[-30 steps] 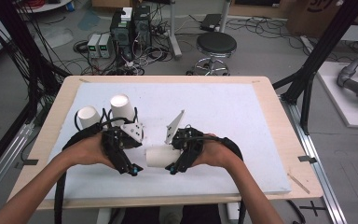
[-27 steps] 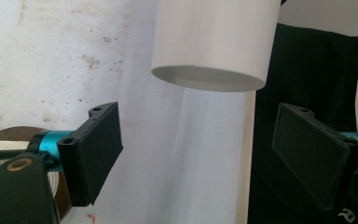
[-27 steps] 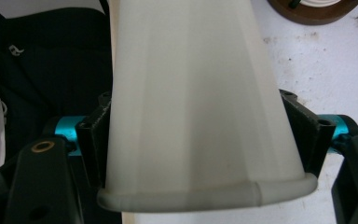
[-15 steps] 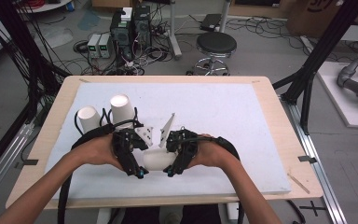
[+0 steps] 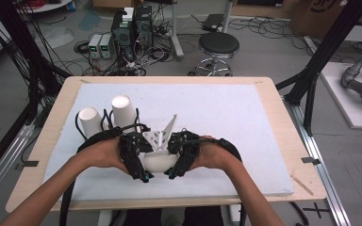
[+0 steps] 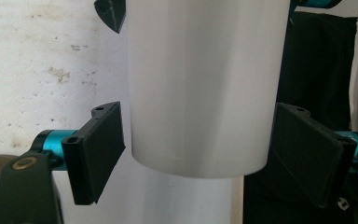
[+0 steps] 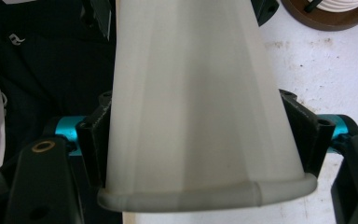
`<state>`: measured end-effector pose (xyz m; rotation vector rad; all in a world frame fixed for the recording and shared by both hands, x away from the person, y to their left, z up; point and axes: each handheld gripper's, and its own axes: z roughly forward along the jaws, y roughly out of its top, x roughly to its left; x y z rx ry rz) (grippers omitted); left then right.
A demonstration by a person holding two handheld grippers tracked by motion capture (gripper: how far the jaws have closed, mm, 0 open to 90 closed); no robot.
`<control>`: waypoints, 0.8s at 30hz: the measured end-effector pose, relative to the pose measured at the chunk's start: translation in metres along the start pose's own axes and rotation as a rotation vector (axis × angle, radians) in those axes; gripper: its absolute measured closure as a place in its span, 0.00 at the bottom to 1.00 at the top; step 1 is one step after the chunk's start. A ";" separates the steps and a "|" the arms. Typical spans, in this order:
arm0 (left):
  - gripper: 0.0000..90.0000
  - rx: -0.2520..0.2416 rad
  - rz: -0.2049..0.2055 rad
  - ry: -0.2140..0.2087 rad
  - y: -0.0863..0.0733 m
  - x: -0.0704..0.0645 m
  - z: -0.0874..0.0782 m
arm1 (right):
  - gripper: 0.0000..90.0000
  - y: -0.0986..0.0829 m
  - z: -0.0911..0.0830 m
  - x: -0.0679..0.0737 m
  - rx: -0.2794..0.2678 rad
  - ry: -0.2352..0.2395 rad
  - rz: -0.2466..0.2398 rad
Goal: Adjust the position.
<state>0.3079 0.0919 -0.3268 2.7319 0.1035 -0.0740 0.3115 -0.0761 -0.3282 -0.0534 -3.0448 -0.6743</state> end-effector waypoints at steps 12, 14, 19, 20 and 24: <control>0.38 -0.034 -0.017 -0.049 -0.005 -0.001 0.008 | 0.29 0.000 0.003 0.001 0.015 0.015 -0.027; 0.39 -0.038 -0.018 -0.051 -0.006 0.000 0.008 | 0.29 0.000 0.004 0.002 0.008 0.018 -0.013; 0.40 -0.034 -0.014 -0.049 -0.006 0.000 0.008 | 0.29 0.000 0.005 -0.001 0.012 0.013 -0.053; 0.40 -0.020 0.001 -0.048 -0.006 0.001 0.007 | 0.29 0.000 0.005 -0.001 0.012 0.012 -0.046; 0.40 -0.024 -0.006 -0.048 -0.006 0.000 0.007 | 0.28 0.001 0.006 0.001 0.003 0.026 -0.022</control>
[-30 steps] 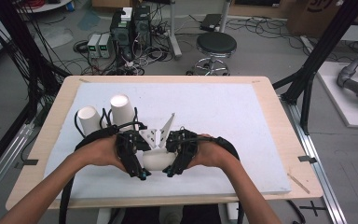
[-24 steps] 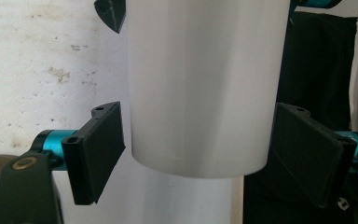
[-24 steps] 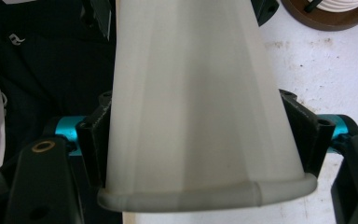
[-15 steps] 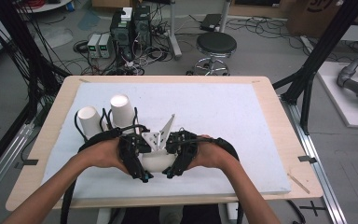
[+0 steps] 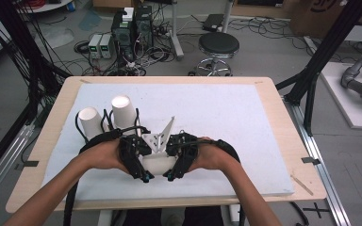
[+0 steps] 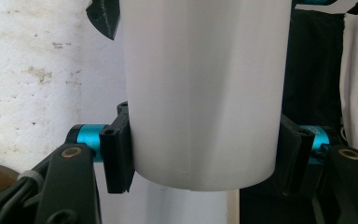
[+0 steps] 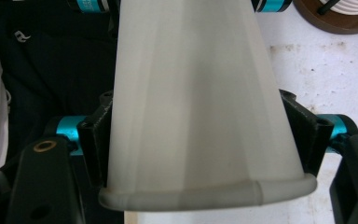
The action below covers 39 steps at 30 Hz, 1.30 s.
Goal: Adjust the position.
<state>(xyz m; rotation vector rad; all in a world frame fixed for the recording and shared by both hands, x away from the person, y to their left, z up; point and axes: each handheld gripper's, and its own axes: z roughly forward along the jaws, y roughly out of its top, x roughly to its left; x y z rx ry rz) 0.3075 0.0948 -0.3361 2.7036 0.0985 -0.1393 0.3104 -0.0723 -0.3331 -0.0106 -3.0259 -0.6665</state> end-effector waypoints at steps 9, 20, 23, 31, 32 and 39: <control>0.39 0.003 0.011 -0.015 0.001 -0.002 0.001 | 0.19 -0.001 -0.002 0.001 -0.075 0.011 -0.026; 0.39 0.021 0.016 -0.013 0.002 -0.003 0.005 | 0.19 -0.001 -0.016 0.005 -0.176 0.008 -0.041; 0.39 0.030 0.020 -0.014 0.003 -0.004 0.007 | 0.19 -0.001 -0.024 0.005 -0.214 0.003 -0.039; 0.39 0.020 0.013 -0.015 0.004 -0.005 0.009 | 0.19 -0.005 -0.039 0.006 -0.277 -0.015 -0.039; 0.39 0.025 0.019 -0.014 0.004 -0.005 0.008 | 0.19 -0.006 -0.040 0.006 -0.281 -0.018 -0.037; 0.39 -0.004 0.033 -0.010 0.003 -0.006 0.003 | 0.19 -0.013 -0.048 0.006 -0.323 -0.028 -0.024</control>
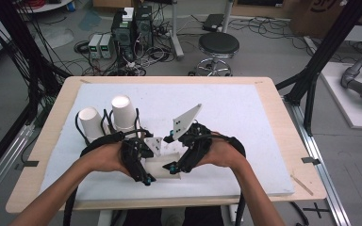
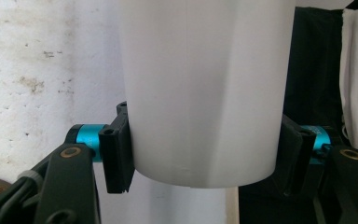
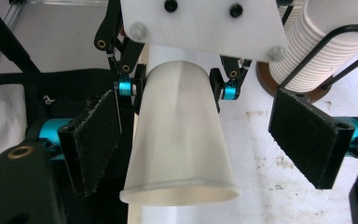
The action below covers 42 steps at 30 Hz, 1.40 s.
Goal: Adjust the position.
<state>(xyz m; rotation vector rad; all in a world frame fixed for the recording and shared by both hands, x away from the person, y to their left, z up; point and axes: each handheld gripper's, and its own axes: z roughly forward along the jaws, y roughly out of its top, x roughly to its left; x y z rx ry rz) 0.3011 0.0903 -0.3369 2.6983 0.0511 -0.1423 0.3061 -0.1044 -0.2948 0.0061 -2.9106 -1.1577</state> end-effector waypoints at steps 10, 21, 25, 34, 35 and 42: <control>0.39 -0.099 -0.013 -0.002 -0.011 0.000 -0.013 | 0.19 -0.014 -0.022 0.000 -0.082 -0.030 0.017; 0.39 -0.340 -0.086 -0.007 -0.047 0.001 -0.011 | 0.19 -0.041 -0.033 -0.001 -0.165 -0.043 0.079; 0.39 -0.412 -0.111 -0.011 -0.057 0.001 -0.010 | 0.19 -0.050 -0.032 -0.003 -0.197 -0.032 0.119; 0.39 -0.563 -0.127 -0.002 -0.069 0.000 -0.006 | 0.20 -0.064 -0.024 -0.003 -0.238 -0.006 0.152; 0.40 -0.584 -0.130 0.004 -0.070 0.000 -0.007 | 0.20 -0.066 -0.023 -0.002 -0.242 -0.002 0.159; 0.40 -0.722 -0.134 -0.006 -0.075 -0.002 -0.002 | 0.19 -0.075 -0.014 -0.002 -0.281 0.009 0.180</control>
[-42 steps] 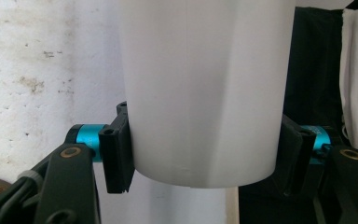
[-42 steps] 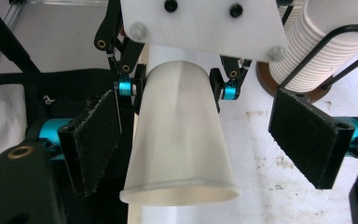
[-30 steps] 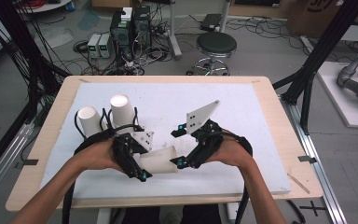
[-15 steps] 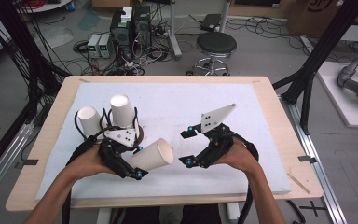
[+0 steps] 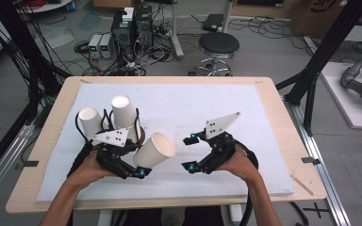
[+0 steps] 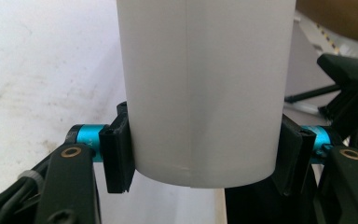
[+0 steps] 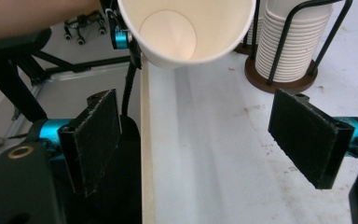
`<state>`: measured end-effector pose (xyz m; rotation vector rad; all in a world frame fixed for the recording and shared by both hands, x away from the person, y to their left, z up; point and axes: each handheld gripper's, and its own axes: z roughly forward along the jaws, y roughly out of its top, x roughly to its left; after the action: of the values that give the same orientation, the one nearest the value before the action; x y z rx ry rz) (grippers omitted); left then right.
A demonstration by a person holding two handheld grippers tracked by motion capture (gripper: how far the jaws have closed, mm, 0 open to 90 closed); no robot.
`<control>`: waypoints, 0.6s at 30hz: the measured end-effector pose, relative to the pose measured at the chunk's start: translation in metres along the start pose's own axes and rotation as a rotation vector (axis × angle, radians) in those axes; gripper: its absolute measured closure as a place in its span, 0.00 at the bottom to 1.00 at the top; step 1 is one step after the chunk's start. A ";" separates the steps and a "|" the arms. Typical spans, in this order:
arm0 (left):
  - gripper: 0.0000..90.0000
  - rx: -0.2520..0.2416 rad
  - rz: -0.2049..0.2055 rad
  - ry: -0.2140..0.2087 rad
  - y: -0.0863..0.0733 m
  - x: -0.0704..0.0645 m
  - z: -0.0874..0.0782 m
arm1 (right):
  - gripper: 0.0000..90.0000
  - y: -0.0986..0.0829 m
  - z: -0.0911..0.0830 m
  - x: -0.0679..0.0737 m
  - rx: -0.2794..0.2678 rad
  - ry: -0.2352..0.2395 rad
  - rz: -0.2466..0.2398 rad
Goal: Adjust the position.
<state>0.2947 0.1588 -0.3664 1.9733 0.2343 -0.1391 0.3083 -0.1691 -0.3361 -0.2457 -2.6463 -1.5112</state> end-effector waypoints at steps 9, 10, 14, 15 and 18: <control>0.40 -0.052 -0.004 -0.011 -0.004 -0.001 0.006 | 0.19 -0.008 0.010 0.000 -0.047 0.018 0.019; 0.40 -0.056 -0.002 -0.008 -0.004 -0.001 0.006 | 0.19 -0.008 0.012 0.000 -0.052 0.020 0.020; 0.40 -0.076 0.006 -0.018 -0.003 -0.002 0.007 | 0.20 -0.011 0.019 0.000 -0.065 0.035 0.030; 0.40 -0.076 0.010 -0.016 -0.003 -0.003 0.008 | 0.20 -0.012 0.021 0.000 -0.072 0.035 0.034; 0.40 -0.084 0.012 -0.016 -0.004 -0.004 0.009 | 0.20 -0.014 0.025 0.000 -0.090 0.047 0.040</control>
<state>0.2900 0.1518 -0.3733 1.8887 0.2141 -0.1348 0.3057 -0.1548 -0.3608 -0.2640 -2.5253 -1.6048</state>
